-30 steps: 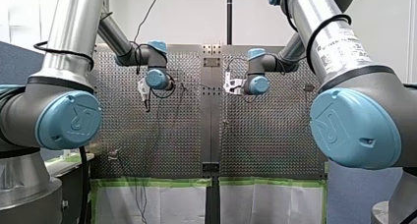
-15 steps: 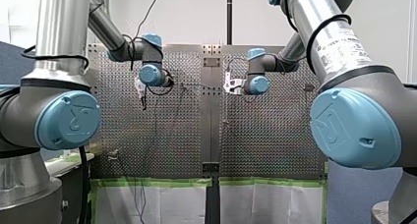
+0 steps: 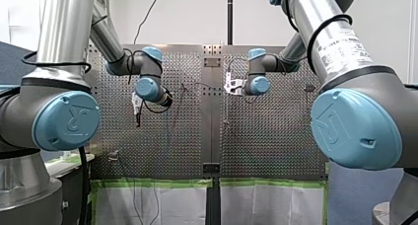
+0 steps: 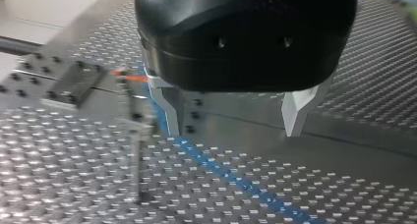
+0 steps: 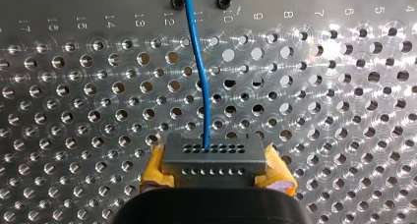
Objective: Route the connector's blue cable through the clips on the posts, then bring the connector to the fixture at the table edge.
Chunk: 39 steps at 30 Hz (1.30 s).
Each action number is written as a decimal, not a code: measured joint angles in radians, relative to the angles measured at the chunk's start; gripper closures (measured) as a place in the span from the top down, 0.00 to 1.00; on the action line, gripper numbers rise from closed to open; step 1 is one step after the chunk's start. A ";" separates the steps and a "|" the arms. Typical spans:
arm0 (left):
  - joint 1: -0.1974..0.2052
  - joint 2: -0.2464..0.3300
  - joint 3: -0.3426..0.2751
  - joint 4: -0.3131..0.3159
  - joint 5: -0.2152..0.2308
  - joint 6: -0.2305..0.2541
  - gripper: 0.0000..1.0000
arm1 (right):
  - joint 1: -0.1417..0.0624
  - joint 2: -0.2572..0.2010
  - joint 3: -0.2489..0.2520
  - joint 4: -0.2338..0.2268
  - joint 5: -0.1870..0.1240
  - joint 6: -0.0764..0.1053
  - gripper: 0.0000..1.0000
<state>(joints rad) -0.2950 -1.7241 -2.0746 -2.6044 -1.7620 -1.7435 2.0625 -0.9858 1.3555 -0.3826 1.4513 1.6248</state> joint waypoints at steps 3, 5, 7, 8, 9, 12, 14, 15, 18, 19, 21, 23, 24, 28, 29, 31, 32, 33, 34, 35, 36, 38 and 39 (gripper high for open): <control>-0.002 -0.003 -0.020 0.002 0.000 0.002 1.00 | 0.000 0.000 0.000 0.001 0.000 0.000 0.00; -0.003 -0.003 -0.025 0.003 0.000 0.004 1.00 | 0.000 0.000 0.000 0.001 0.000 -0.001 0.00; -0.003 -0.002 -0.028 0.005 0.000 0.005 1.00 | 0.001 0.000 0.000 0.002 0.000 -0.001 0.00; -0.004 -0.001 -0.028 0.007 0.001 0.005 1.00 | 0.001 0.000 0.000 0.002 0.000 -0.002 0.00; -0.004 0.002 -0.029 0.010 0.001 0.005 1.00 | 0.001 0.000 0.000 0.003 0.000 -0.002 0.00; -0.007 0.016 -0.029 0.016 0.002 0.004 1.00 | 0.000 0.000 0.000 0.003 0.000 -0.003 0.00; -0.009 0.030 -0.029 0.018 0.004 0.002 1.00 | 0.000 0.000 0.000 0.003 0.000 -0.003 0.00; -0.011 0.040 -0.029 0.018 0.008 0.000 1.00 | 0.000 0.000 0.000 0.004 0.000 -0.003 0.00; -0.015 0.060 -0.029 0.019 0.028 -0.005 1.00 | 0.000 0.000 0.000 0.005 0.000 -0.003 0.00; -0.017 0.063 -0.029 0.019 0.035 -0.006 1.00 | 0.000 0.000 0.000 0.005 0.000 -0.003 0.00; -0.022 0.066 -0.030 0.019 0.053 -0.005 1.00 | 0.000 0.000 0.000 0.005 0.000 -0.003 0.00; -0.026 0.067 -0.029 0.019 0.065 -0.002 1.00 | 0.000 0.000 0.000 0.005 0.000 -0.003 0.00; -0.029 0.068 -0.029 0.020 0.072 0.000 1.00 | 0.000 0.000 0.000 0.005 0.000 -0.003 0.00; -0.037 0.069 -0.025 0.021 0.093 0.006 1.00 | 0.000 0.000 0.000 0.005 -0.001 -0.003 0.00; -0.039 0.069 -0.023 0.021 0.096 0.006 1.00 | 0.000 0.000 0.000 0.005 -0.001 -0.003 0.00; -0.043 0.069 -0.015 0.021 0.101 0.006 1.00 | 0.001 0.000 0.000 0.005 -0.001 -0.003 0.00; -0.044 0.069 -0.011 0.021 0.102 0.006 1.00 | 0.001 0.000 0.000 0.006 -0.001 -0.003 0.00; -0.046 0.069 -0.007 0.021 0.103 0.006 1.00 | 0.002 0.000 0.000 0.006 -0.001 -0.003 0.00; -0.048 0.069 0.000 0.021 0.104 0.005 1.00 | 0.002 0.000 0.000 0.006 -0.001 -0.003 0.00; -0.049 0.069 0.003 0.021 0.104 0.005 1.00 | 0.002 0.000 0.000 0.007 0.000 -0.003 0.00; -0.052 0.069 0.011 0.020 0.103 0.003 1.00 | 0.003 0.001 0.000 0.007 0.000 -0.003 0.00; -0.054 0.069 0.022 0.020 0.100 0.001 1.00 | 0.003 0.001 0.000 0.008 0.000 -0.003 0.00; -0.055 0.069 0.028 0.020 0.098 0.001 1.00 | 0.003 0.001 0.000 0.009 0.000 -0.003 0.00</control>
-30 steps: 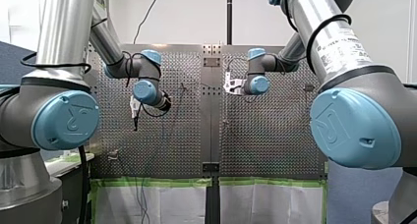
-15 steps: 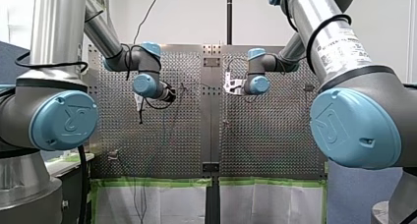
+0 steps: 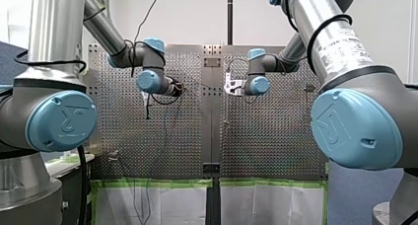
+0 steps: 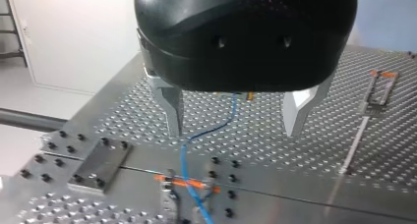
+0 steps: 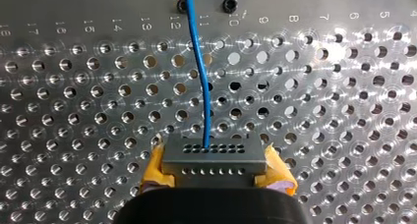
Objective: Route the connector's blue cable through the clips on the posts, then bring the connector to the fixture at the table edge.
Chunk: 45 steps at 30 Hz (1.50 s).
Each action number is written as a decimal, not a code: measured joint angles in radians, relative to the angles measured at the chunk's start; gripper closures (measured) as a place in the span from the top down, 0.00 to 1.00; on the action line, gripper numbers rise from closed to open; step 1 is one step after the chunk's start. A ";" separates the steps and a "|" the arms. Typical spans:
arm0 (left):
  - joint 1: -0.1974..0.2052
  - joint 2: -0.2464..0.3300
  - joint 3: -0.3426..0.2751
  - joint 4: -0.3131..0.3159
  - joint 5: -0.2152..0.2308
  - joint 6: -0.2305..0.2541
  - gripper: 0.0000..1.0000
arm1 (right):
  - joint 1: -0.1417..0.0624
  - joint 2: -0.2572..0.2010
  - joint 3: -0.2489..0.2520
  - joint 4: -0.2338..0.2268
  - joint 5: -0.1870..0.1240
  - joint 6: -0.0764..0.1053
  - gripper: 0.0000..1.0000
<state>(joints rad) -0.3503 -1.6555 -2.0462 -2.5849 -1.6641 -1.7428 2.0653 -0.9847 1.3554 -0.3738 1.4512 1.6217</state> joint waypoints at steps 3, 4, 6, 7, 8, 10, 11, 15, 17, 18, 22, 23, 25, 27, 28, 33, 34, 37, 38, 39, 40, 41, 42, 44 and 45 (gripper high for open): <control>-0.001 0.000 0.009 0.000 -0.003 -0.002 1.00 | 0.000 0.000 0.000 0.000 0.000 0.000 0.00; -0.001 0.000 0.010 0.000 -0.004 -0.002 1.00 | 0.001 0.000 0.000 0.000 0.000 0.000 0.00; 0.000 -0.001 0.012 0.000 -0.006 -0.003 1.00 | 0.001 0.000 0.000 0.001 0.000 0.000 0.00; 0.000 -0.001 0.013 0.000 -0.006 -0.003 1.00 | 0.001 0.000 0.000 0.001 0.000 0.000 0.00; 0.001 -0.001 0.014 0.000 -0.007 -0.003 1.00 | 0.001 0.000 0.000 0.001 0.000 0.000 0.00; 0.003 -0.001 0.015 -0.001 -0.008 -0.005 1.00 | 0.001 0.000 0.000 0.001 0.000 0.000 0.00; 0.004 -0.001 0.015 -0.002 -0.008 -0.006 1.00 | 0.001 0.000 0.000 0.001 0.000 0.000 0.00; 0.006 -0.001 0.015 -0.002 -0.008 -0.013 1.00 | 0.000 0.000 0.000 0.000 0.000 0.000 0.00; 0.006 0.000 0.015 -0.002 -0.009 -0.016 1.00 | 0.000 0.000 0.000 0.000 0.000 0.000 0.00; 0.006 0.000 0.015 -0.001 -0.009 -0.017 1.00 | 0.000 0.000 0.000 0.000 0.000 0.000 0.00; 0.007 -0.001 0.016 -0.001 -0.009 -0.020 1.00 | 0.000 0.000 0.000 0.000 0.000 0.000 0.00; 0.007 -0.001 0.016 -0.002 -0.009 -0.021 1.00 | 0.000 0.000 0.000 0.001 0.000 0.000 0.00; 0.008 -0.001 0.016 -0.002 -0.011 -0.021 1.00 | 0.000 0.000 0.000 0.001 0.000 0.000 0.00; 0.006 -0.001 0.016 -0.002 -0.019 -0.020 1.00 | 0.001 0.000 0.000 0.001 0.000 0.000 0.00; 0.005 -0.001 0.016 -0.001 -0.025 -0.018 1.00 | 0.000 0.000 0.000 0.002 0.000 0.000 0.00; -0.016 -0.002 0.017 0.003 -0.064 0.002 1.00 | -0.001 0.000 0.000 0.005 0.001 0.000 0.00; -0.020 -0.002 0.018 0.005 -0.070 0.003 1.00 | -0.001 0.000 0.000 0.005 0.001 0.000 0.00; -0.035 -0.004 0.022 0.008 -0.088 0.006 1.00 | 0.000 0.000 0.000 0.006 0.001 0.000 0.00; -0.041 -0.006 0.024 0.008 -0.093 0.006 1.00 | 0.000 0.000 0.000 0.006 0.001 0.000 0.00; -0.046 -0.007 0.026 0.008 -0.098 0.007 1.00 | 0.000 0.000 0.000 0.006 0.001 0.000 0.00; -0.052 -0.010 0.030 0.008 -0.105 0.008 1.00 | -0.001 0.000 0.000 0.007 0.002 0.000 0.00; -0.057 -0.012 0.033 0.007 -0.110 0.009 1.00 | -0.001 0.000 0.000 0.006 0.002 0.000 0.00; -0.065 -0.016 0.039 0.006 -0.116 0.010 1.00 | -0.001 0.000 0.000 0.006 0.002 0.000 0.00; -0.076 -0.024 0.048 0.004 -0.127 0.011 1.00 | -0.002 0.001 0.000 0.006 0.002 0.000 0.00; -0.081 -0.028 0.054 0.003 -0.132 0.011 1.00 | -0.003 0.001 0.000 0.006 0.002 0.000 0.00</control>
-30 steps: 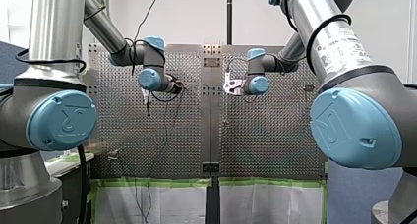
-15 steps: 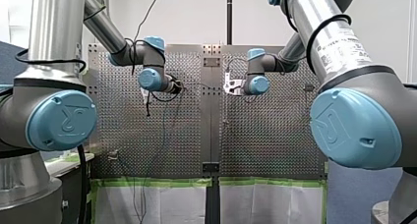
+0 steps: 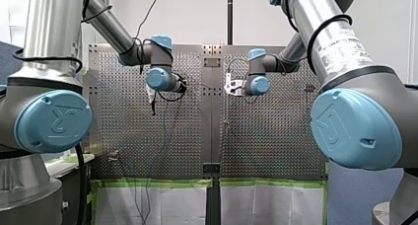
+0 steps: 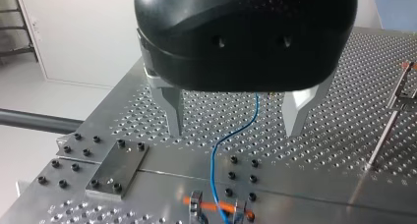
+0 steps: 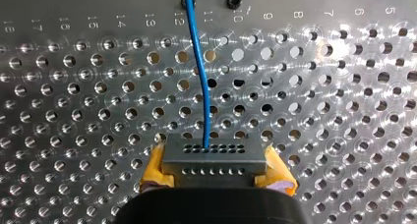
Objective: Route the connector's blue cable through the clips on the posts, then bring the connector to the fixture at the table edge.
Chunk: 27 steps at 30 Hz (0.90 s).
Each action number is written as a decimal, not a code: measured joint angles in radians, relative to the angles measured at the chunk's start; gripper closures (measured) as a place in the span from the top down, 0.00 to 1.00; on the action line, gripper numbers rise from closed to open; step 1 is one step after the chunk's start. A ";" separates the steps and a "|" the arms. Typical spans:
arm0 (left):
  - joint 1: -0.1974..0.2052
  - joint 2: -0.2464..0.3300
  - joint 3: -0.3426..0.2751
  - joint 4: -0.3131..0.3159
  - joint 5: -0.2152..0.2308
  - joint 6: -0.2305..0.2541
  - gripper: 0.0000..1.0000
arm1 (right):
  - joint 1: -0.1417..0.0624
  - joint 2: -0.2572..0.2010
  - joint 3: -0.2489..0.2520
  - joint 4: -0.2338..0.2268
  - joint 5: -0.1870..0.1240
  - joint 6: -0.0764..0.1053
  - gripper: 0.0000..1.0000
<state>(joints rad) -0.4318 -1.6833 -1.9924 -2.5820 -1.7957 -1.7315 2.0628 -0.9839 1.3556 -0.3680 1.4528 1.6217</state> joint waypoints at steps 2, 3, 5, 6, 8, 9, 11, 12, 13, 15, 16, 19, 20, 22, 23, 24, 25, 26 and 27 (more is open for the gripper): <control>-0.014 -0.012 0.014 -0.005 -0.012 0.001 1.00 | -0.002 0.000 0.000 0.002 0.002 -0.001 0.00; -0.022 -0.019 0.023 -0.009 -0.020 0.002 1.00 | -0.003 0.001 0.000 0.003 0.004 -0.002 0.00; -0.036 -0.033 0.037 -0.019 -0.033 0.008 1.00 | -0.004 0.002 0.001 0.010 0.010 -0.008 0.00; -0.047 -0.043 0.047 -0.027 -0.043 0.014 1.00 | -0.005 0.002 0.001 0.014 0.012 -0.012 0.00; -0.062 -0.058 0.062 -0.039 -0.058 0.022 1.00 | -0.006 0.002 0.001 0.021 0.014 -0.017 0.00; -0.072 -0.068 0.072 -0.045 -0.068 0.025 1.00 | -0.007 0.002 0.001 0.025 0.015 -0.020 0.00; -0.086 -0.082 0.086 -0.053 -0.082 0.029 1.00 | -0.007 0.003 0.001 0.030 0.016 -0.022 0.00; -0.096 -0.092 0.096 -0.056 -0.091 0.030 1.00 | -0.007 0.003 0.001 0.032 0.016 -0.024 0.00; -0.103 -0.099 0.103 -0.058 -0.099 0.031 1.00 | -0.007 0.003 0.001 0.034 0.016 -0.025 0.00; -0.120 -0.116 0.121 -0.059 -0.116 0.032 1.00 | -0.007 0.003 0.001 0.035 0.017 -0.026 0.00; -0.129 -0.125 0.129 -0.059 -0.124 0.032 1.00 | -0.007 0.003 0.001 0.034 0.017 -0.027 0.00; -0.157 -0.152 0.157 -0.057 -0.152 0.037 1.00 | -0.008 0.003 0.001 0.032 0.017 -0.027 0.00; -0.165 -0.161 0.166 -0.055 -0.161 0.039 1.00 | -0.008 0.003 0.001 0.030 0.017 -0.027 0.00; -0.180 -0.177 0.184 -0.051 -0.180 0.042 1.00 | -0.008 0.003 0.001 0.028 0.017 -0.028 0.00; -0.184 -0.182 0.192 -0.050 -0.187 0.043 1.00 | -0.008 0.003 0.001 0.026 0.017 -0.027 0.00; -0.186 -0.186 0.202 -0.049 -0.197 0.045 1.00 | -0.008 0.004 0.001 0.025 0.017 -0.028 0.00; -0.187 -0.187 0.209 -0.049 -0.204 0.046 1.00 | -0.007 0.004 0.001 0.024 0.017 -0.028 0.00; -0.187 -0.189 0.216 -0.048 -0.211 0.047 1.00 | -0.007 0.004 0.001 0.023 0.017 -0.028 0.00; -0.185 -0.190 0.226 -0.048 -0.221 0.049 1.00 | -0.008 0.004 0.001 0.022 0.017 -0.028 0.00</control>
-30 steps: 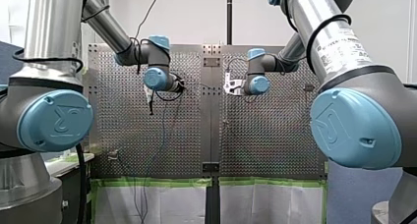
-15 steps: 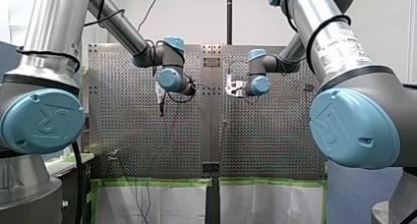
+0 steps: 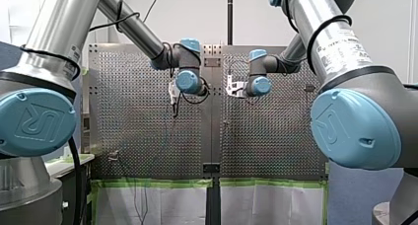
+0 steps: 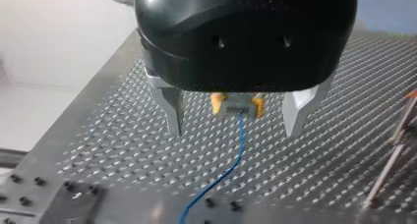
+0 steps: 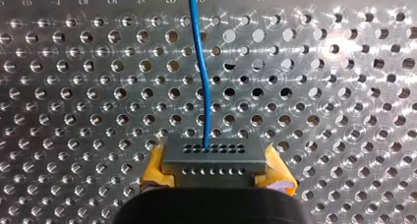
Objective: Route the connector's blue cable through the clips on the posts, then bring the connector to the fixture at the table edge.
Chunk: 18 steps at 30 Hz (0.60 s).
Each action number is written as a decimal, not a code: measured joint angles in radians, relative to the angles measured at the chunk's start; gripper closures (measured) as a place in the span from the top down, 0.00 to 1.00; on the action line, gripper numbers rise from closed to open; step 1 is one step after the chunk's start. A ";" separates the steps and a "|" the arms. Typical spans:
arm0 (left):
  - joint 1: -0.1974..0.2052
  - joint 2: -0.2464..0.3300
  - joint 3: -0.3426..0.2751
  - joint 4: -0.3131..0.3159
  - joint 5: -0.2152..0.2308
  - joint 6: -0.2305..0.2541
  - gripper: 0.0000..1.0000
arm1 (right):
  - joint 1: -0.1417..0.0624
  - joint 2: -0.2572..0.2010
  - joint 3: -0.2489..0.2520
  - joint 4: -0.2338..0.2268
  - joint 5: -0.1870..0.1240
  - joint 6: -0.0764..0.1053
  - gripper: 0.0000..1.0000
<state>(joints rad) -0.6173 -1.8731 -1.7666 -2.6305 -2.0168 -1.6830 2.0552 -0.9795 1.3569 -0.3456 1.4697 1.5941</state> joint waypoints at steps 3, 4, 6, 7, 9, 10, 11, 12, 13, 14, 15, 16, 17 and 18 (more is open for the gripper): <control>0.006 -0.001 0.025 -0.001 -0.025 0.003 1.00 | 0.000 0.001 0.000 -0.001 0.000 0.000 0.00; 0.008 -0.001 0.032 -0.001 -0.032 0.004 1.00 | 0.000 0.001 0.000 -0.001 0.000 0.000 0.00; 0.014 -0.001 0.050 -0.002 -0.050 0.009 1.00 | -0.001 0.002 0.000 -0.002 0.000 0.000 0.00; 0.017 -0.002 0.057 -0.002 -0.058 0.011 1.00 | -0.001 0.002 0.000 -0.002 0.000 0.000 0.00; 0.023 -0.005 0.070 -0.003 -0.076 0.016 1.00 | -0.001 0.003 0.000 -0.003 0.000 0.000 0.00; 0.025 -0.009 0.074 -0.004 -0.081 0.018 1.00 | -0.001 0.003 0.000 -0.003 0.000 0.000 0.00; 0.026 -0.013 0.078 -0.007 -0.083 0.019 1.00 | -0.002 0.003 0.000 -0.005 0.000 0.000 0.00; 0.027 -0.020 0.082 -0.011 -0.083 0.021 1.00 | -0.002 0.004 0.000 -0.005 0.000 0.000 0.00; 0.027 -0.026 0.085 -0.013 -0.083 0.022 1.00 | -0.002 0.004 0.000 -0.006 0.000 0.000 0.00; 0.026 -0.032 0.086 -0.015 -0.082 0.022 1.00 | -0.002 0.004 0.000 -0.007 0.000 0.000 0.00; 0.025 -0.041 0.088 -0.014 -0.081 0.021 1.00 | -0.002 0.004 0.000 -0.007 0.000 0.000 0.00; 0.024 -0.045 0.089 -0.013 -0.081 0.021 1.00 | -0.002 0.004 0.000 -0.007 0.000 0.000 0.00; 0.024 -0.048 0.090 -0.012 -0.081 0.021 1.00 | -0.003 0.004 0.000 -0.007 0.000 0.000 0.00; 0.024 -0.051 0.092 -0.012 -0.080 0.021 1.00 | -0.003 0.004 0.000 -0.007 0.000 0.000 0.00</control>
<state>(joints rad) -0.5928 -1.9245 -1.6741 -2.6421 -2.0971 -1.6624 2.0518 -0.9752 1.3570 -0.3527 1.4697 1.5941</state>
